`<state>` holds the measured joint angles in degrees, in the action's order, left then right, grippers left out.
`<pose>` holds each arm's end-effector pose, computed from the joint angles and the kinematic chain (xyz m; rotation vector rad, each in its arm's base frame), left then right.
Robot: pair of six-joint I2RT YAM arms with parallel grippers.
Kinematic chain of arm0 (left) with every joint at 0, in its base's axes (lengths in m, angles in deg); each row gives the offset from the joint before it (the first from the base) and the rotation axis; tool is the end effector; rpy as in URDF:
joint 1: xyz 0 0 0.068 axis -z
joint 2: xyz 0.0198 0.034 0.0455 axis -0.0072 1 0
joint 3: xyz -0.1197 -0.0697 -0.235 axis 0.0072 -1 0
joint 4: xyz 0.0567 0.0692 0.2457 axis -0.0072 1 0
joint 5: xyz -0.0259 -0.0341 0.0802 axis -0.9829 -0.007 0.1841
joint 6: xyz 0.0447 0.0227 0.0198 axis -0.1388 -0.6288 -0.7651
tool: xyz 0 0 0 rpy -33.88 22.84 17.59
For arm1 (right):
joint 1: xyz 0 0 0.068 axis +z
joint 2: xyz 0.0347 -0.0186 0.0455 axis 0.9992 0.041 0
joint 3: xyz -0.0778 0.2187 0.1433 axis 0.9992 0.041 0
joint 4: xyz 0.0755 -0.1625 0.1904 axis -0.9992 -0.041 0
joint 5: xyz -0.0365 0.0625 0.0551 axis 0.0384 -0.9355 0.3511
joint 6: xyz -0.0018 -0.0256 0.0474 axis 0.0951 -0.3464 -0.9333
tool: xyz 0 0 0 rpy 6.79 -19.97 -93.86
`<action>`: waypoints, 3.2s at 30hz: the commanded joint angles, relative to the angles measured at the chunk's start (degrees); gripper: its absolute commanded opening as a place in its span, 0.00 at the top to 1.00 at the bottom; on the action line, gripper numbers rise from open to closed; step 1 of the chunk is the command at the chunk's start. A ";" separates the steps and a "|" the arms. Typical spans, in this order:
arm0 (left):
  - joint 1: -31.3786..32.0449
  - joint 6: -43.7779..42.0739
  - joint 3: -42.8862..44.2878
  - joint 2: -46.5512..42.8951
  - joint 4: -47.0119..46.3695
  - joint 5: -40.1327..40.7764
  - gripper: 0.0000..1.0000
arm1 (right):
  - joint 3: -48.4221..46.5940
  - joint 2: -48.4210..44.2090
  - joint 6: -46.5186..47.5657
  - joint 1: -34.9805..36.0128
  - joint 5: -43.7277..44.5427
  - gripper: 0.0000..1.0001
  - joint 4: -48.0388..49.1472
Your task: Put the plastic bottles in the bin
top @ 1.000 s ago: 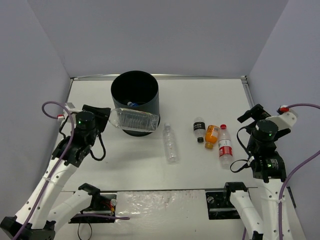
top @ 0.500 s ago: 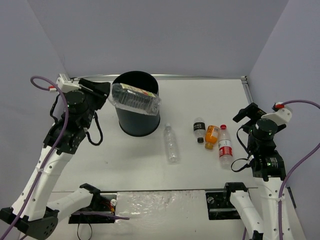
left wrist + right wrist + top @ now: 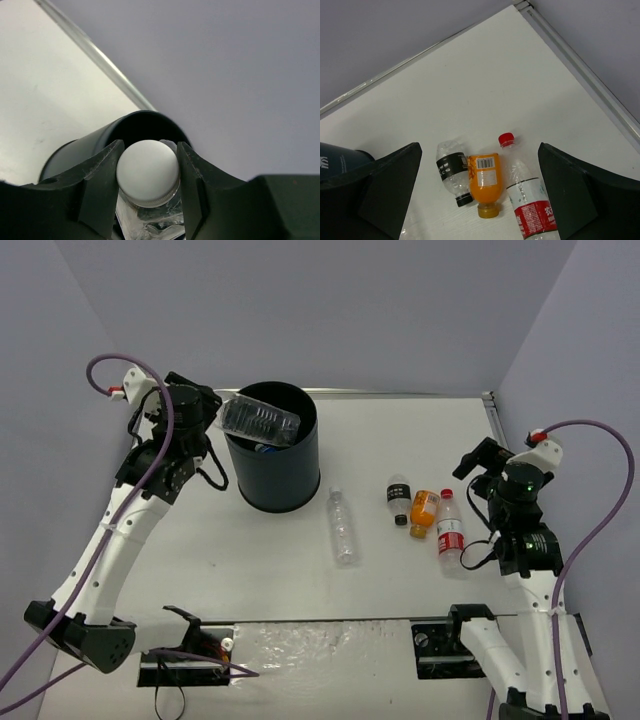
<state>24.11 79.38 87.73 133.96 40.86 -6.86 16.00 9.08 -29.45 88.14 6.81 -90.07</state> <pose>0.2407 -0.0851 0.4779 -0.9042 1.4645 -0.6031 0.1628 -0.0056 0.3836 0.4784 1.5809 0.1555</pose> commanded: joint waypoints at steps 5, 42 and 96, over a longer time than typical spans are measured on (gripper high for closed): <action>-1.43 -4.52 1.55 3.32 -1.82 -2.18 0.35 | 1.97 4.13 3.10 1.69 -22.99 0.00 8.99; -1.93 -14.77 -26.28 -32.35 20.72 -3.87 0.03 | -3.01 40.21 -8.75 54.50 28.78 0.69 14.15; -1.81 -11.05 -32.59 -33.95 20.38 -0.21 0.03 | -46.03 57.03 45.89 51.92 13.88 0.00 45.56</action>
<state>22.36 67.66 54.27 98.89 62.80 -8.56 -30.99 76.30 18.33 139.88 12.02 -48.78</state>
